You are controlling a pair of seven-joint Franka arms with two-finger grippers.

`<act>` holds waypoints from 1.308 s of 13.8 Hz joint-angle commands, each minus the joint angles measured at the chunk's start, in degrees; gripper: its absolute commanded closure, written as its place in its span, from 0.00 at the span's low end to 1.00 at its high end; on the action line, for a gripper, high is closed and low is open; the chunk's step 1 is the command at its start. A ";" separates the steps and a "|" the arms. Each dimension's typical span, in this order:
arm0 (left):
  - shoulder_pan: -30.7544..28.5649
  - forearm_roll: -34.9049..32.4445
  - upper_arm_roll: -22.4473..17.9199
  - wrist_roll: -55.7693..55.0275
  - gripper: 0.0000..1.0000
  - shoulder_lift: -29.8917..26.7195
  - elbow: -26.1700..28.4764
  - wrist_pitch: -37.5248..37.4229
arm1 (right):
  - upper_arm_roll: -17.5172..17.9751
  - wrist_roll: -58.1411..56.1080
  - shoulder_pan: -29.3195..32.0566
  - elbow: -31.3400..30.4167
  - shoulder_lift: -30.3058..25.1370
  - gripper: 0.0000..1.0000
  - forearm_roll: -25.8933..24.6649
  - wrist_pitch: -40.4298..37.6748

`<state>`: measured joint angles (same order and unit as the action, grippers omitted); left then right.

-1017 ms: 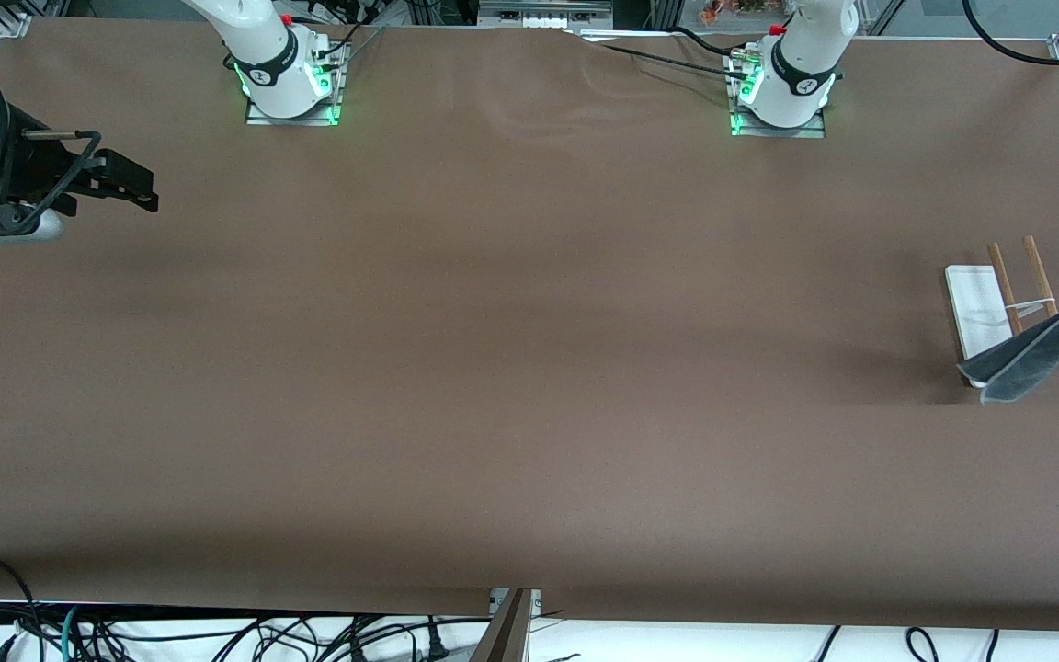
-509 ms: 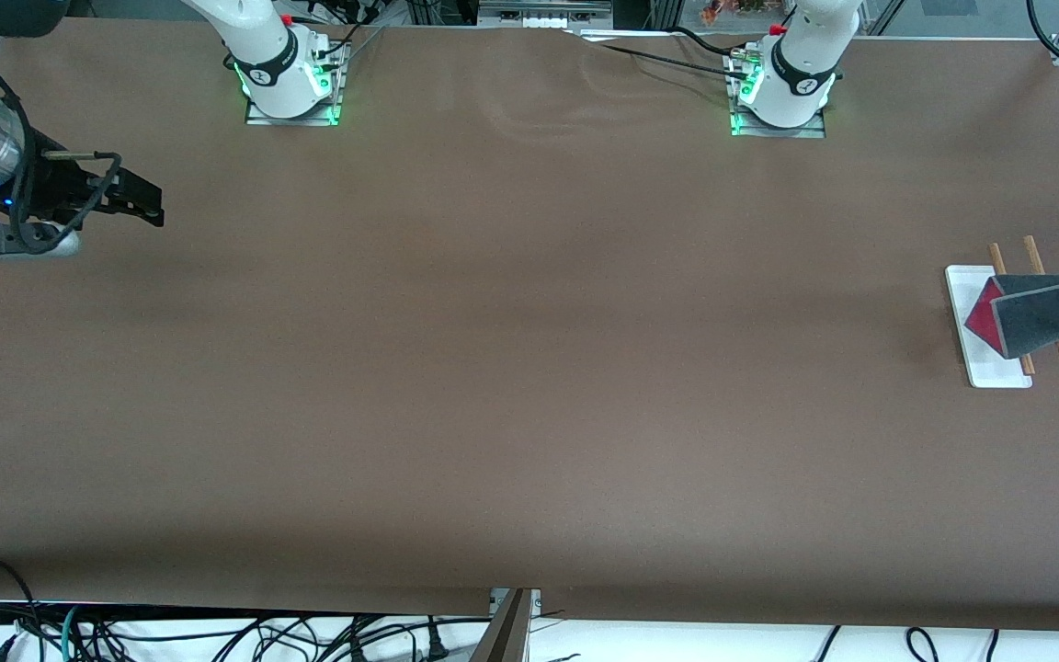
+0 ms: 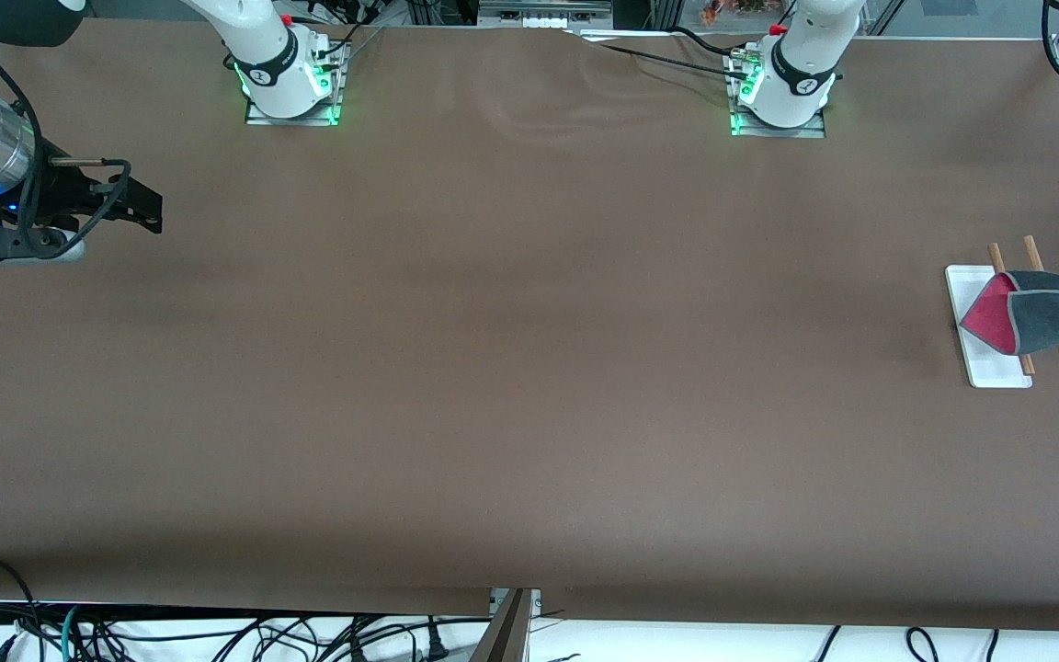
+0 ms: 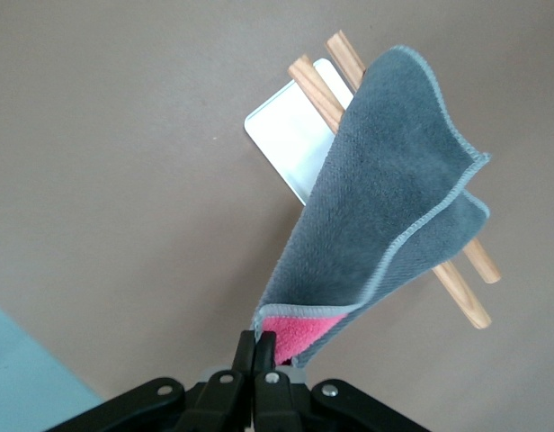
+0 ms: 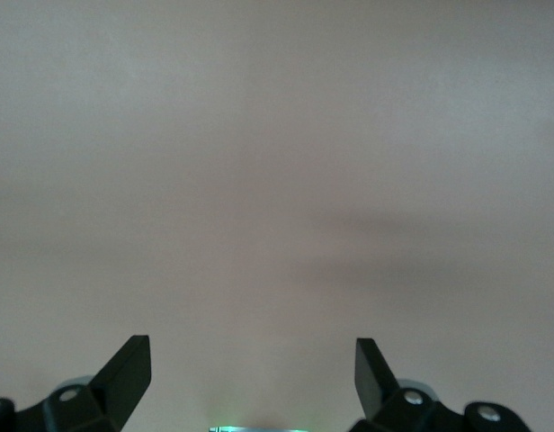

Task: Pass towel and hang on rack
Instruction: 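Lower the towel onto the rack dowels with the left gripper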

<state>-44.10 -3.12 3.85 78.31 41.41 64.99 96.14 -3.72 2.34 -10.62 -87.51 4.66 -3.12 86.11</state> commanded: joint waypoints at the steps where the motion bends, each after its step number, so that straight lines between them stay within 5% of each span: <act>1: 0.33 -1.98 0.72 0.97 1.00 -0.63 1.19 0.54 | 0.64 1.53 -0.02 0.93 -0.79 0.00 -1.19 0.03; 3: -0.37 -1.11 0.72 1.32 0.00 0.77 2.42 1.32 | 0.64 3.63 -0.45 0.93 -0.09 0.00 -1.01 1.16; 9: -0.29 -1.10 2.03 0.71 0.00 -3.16 1.37 1.07 | 0.56 4.25 -0.63 0.93 -0.44 0.00 -0.39 2.40; 15: 13.57 -1.10 2.74 -4.54 0.00 -13.01 1.46 -7.80 | 0.56 4.25 -0.63 0.93 -0.53 0.00 -0.39 2.49; 18: 20.79 -1.10 4.48 -19.28 0.00 -15.04 1.54 -11.31 | 0.56 4.25 -0.63 1.02 -0.53 0.00 -0.31 2.49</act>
<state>-26.63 -3.11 7.51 66.48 27.89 65.14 86.66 -3.22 6.03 -11.03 -86.81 4.72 -3.27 88.58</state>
